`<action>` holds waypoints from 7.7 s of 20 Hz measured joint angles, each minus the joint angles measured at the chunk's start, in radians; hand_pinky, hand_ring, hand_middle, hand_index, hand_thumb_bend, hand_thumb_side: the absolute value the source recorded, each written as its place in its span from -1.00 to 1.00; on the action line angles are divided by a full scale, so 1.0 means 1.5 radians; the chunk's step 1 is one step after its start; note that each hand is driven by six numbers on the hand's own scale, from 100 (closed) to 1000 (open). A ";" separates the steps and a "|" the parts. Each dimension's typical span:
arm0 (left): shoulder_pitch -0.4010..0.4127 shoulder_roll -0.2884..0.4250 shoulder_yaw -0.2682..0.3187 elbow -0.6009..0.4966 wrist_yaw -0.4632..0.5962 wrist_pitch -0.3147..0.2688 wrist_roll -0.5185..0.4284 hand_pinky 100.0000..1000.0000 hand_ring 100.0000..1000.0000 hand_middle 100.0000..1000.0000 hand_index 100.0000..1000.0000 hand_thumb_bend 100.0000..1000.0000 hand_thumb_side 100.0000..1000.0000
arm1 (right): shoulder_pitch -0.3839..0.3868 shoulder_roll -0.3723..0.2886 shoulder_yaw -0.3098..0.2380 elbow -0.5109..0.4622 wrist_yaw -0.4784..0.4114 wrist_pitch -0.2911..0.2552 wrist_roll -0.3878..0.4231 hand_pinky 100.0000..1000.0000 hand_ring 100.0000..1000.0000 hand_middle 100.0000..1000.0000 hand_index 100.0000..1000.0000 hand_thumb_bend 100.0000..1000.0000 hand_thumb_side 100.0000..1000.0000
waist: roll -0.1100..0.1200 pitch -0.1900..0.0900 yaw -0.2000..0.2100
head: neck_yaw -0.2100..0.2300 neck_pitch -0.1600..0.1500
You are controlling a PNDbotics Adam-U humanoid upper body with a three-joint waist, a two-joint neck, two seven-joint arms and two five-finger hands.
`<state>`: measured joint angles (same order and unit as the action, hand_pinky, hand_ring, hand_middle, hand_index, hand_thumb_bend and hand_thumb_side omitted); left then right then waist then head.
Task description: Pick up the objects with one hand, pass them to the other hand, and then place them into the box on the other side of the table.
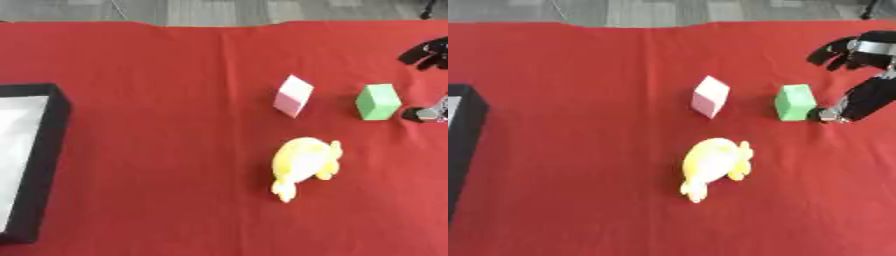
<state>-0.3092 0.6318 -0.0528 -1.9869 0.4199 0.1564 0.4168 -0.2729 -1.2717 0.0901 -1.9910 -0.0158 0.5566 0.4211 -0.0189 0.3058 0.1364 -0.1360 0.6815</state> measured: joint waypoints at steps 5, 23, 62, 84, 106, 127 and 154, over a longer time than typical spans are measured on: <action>0.000 0.000 0.000 0.000 -0.001 0.000 0.000 0.61 0.67 0.06 0.37 -1.00 0.24 | 0.004 0.000 0.003 0.000 0.009 -0.002 0.006 0.93 0.84 0.78 0.82 -0.23 -0.96 | 0.000 0.007 0.009 | -0.001 0.001; -0.006 -0.001 0.000 0.000 -0.014 -0.006 -0.002 0.61 0.67 0.06 0.37 -1.00 0.25 | 0.039 0.007 -0.012 0.000 0.056 0.011 0.003 0.97 0.89 0.80 0.82 -0.27 -1.00 | -0.004 0.035 0.043 | -0.038 -0.022; 0.000 -0.002 0.004 0.000 -0.031 -0.010 0.003 0.62 0.68 0.06 0.37 -1.00 0.28 | 0.083 0.023 -0.086 0.055 0.181 0.067 0.016 1.00 0.91 0.83 0.84 -0.40 -1.00 | -0.004 0.086 0.062 | -0.072 -0.052; 0.000 -0.006 0.004 0.000 -0.034 -0.010 0.003 0.63 0.68 0.06 0.37 -1.00 0.29 | 0.084 0.029 -0.088 0.068 0.187 0.060 0.016 1.00 0.89 0.76 0.82 -0.44 -1.00 | -0.004 0.098 0.066 | -0.079 -0.060; 0.000 -0.006 0.004 0.000 -0.035 -0.010 0.002 0.64 0.68 0.06 0.37 -1.00 0.30 | 0.083 0.035 -0.087 0.070 0.170 0.066 0.004 0.94 0.71 0.44 0.48 -0.44 -1.00 | -0.004 0.104 0.066 | -0.081 -0.061; 0.001 -0.006 0.004 0.000 -0.035 -0.011 -0.001 0.64 0.69 0.06 0.37 -1.00 0.29 | 0.078 0.035 -0.079 0.062 0.136 0.071 -0.017 0.83 0.51 0.06 0.09 -0.42 -1.00 | -0.004 0.103 0.064 | -0.081 -0.057; 0.001 0.024 0.011 0.000 -0.022 -0.026 -0.014 0.64 0.70 0.08 0.38 -1.00 0.08 | -0.055 0.109 -0.058 0.004 -0.057 0.116 -0.317 0.56 0.35 0.03 -0.02 -1.00 -1.00 | 0.002 0.017 0.006 | -0.025 -0.010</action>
<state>-0.3076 0.6684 -0.0364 -1.9869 0.3870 0.1178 0.3958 -0.3548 -1.1079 0.0026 -1.9848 -0.1017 0.7303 -0.0540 -0.0165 0.3314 0.1461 -0.1732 0.6670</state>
